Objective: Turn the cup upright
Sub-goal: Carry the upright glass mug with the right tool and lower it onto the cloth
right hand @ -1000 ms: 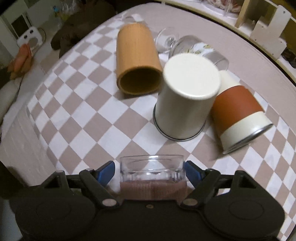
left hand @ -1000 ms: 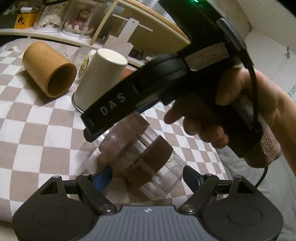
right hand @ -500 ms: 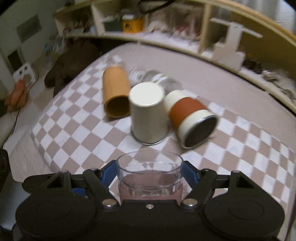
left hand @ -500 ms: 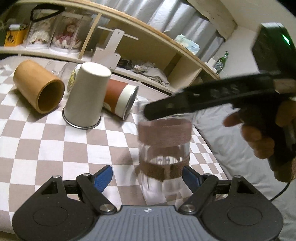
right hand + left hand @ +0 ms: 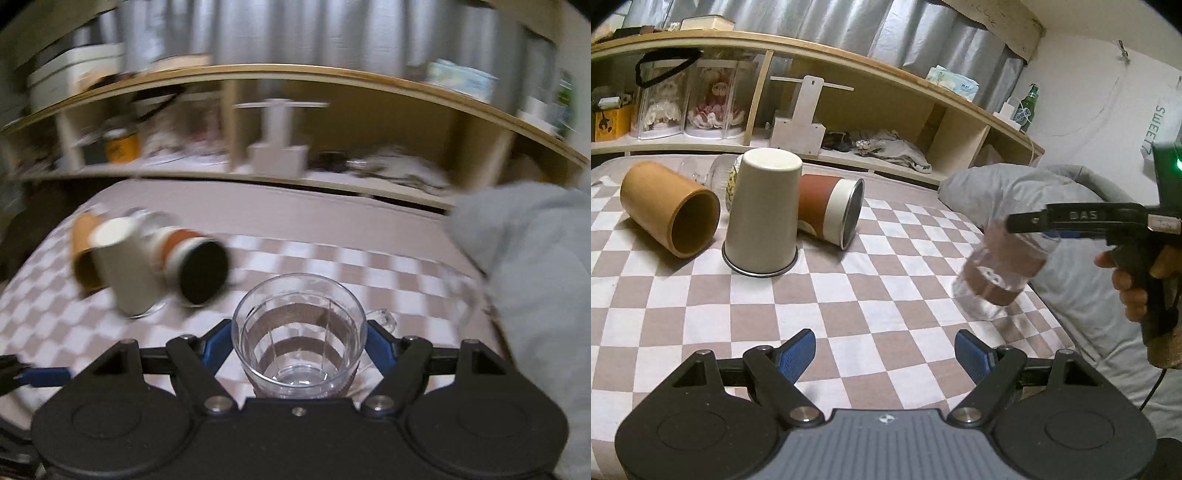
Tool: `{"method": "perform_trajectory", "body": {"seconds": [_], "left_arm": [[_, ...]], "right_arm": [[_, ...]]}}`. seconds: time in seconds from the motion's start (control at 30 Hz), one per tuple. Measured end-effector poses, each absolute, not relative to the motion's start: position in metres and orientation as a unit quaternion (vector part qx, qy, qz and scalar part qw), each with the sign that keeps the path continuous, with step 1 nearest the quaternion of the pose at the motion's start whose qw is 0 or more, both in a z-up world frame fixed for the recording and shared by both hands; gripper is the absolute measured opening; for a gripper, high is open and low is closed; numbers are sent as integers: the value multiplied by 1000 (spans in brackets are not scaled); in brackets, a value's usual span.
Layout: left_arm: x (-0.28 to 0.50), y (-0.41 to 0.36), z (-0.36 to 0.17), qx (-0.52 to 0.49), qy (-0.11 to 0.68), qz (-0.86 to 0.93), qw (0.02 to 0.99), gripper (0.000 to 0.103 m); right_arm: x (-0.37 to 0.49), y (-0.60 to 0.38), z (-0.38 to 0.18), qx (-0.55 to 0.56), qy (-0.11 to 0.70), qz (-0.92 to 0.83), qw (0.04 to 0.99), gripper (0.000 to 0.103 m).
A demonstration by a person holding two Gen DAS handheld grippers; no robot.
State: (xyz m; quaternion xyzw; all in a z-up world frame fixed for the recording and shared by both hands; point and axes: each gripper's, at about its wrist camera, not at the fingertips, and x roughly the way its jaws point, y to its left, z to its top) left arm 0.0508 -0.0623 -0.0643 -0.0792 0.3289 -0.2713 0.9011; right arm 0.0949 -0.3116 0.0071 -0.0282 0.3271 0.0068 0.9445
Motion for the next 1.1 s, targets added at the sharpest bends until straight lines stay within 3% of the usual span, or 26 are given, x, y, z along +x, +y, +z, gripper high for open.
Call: {"method": "perform_trajectory", "body": {"seconds": [0.1,0.8,0.9,1.1], "left_arm": [[51,-63,-64,-74,328,-270,902,82],[49,-64,-56,-52,314,-263,911,82],[47,-62,-51,-51,308,-261,913,82],[40,-61,-44,-45,302,-258,916,82]], "right_arm": [[88,-338,7,13,316,-18,948,76],[47,-353,4,-17,319,-60,946,77],[42,-354,6,-4,320,-70,945,87],[12,-341,15,-15,298,-85,951,93]]}}
